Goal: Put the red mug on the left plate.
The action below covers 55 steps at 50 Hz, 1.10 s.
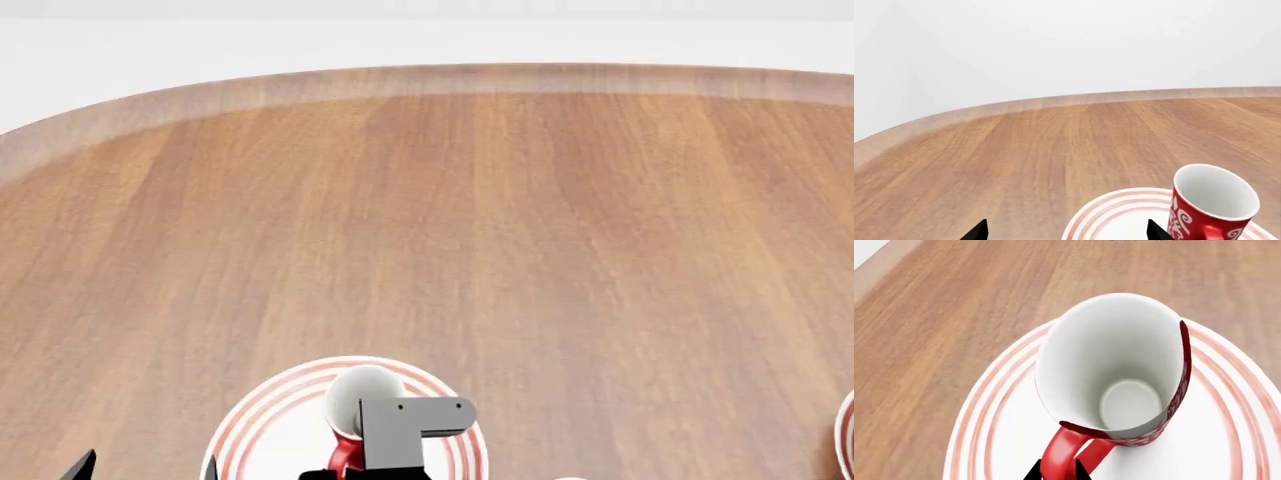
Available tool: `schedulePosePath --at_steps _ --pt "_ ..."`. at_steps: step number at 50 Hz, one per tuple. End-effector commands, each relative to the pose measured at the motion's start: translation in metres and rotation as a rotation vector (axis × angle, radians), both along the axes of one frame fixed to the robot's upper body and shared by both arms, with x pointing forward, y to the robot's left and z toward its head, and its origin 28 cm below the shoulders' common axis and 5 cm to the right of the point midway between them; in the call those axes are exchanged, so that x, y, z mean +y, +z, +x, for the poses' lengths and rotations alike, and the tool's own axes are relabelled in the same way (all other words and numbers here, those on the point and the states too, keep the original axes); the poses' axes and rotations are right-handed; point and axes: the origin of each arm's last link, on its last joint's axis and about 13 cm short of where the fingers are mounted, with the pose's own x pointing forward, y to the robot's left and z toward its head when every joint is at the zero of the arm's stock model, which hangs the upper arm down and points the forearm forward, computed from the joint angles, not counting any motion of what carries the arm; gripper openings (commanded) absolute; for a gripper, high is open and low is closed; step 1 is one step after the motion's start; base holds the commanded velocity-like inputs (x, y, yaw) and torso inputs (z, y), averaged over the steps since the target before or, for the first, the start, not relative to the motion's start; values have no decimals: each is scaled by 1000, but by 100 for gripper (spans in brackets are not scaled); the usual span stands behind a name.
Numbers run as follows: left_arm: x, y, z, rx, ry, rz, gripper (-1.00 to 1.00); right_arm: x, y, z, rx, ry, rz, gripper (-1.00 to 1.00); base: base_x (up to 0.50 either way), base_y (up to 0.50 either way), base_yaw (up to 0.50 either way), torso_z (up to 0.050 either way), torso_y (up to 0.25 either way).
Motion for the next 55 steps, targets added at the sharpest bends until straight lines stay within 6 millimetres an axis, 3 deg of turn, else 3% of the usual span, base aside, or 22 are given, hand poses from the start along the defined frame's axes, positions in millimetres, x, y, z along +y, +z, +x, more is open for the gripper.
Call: schedulePosePath --at_steps 1,5,6,24,34,39,55 --pt "0 0 0 1 1 0 100 -1 -1 2 0 -5 -9 -100 0 0 0 0 0" --pt "0 0 0 0 0 0 100 -1 -1 1 0 9 -5 -100 3 0 0 0 0" --pt "0 0 0 0 1 0 100 -1 -1 0 23 23 0 100 0 0 0 0 0" --pt "0 0 0 -1 0 0 100 -2 3 -2 4 24 19 100 0 0 0 0 0" --pt "1 5 -2 -17 12 -13 100 -10 25 -18 -86 15 47 100 0 0 0 0 0" --pt "4 12 -3 -39 30 -26 100 -12 36 -26 -127 15 57 100 0 0 0 0 0" --pt "5 61 -16 -155 34 -78 100 -19 70 -52 -251 22 90 100 0 0 0 0 0"
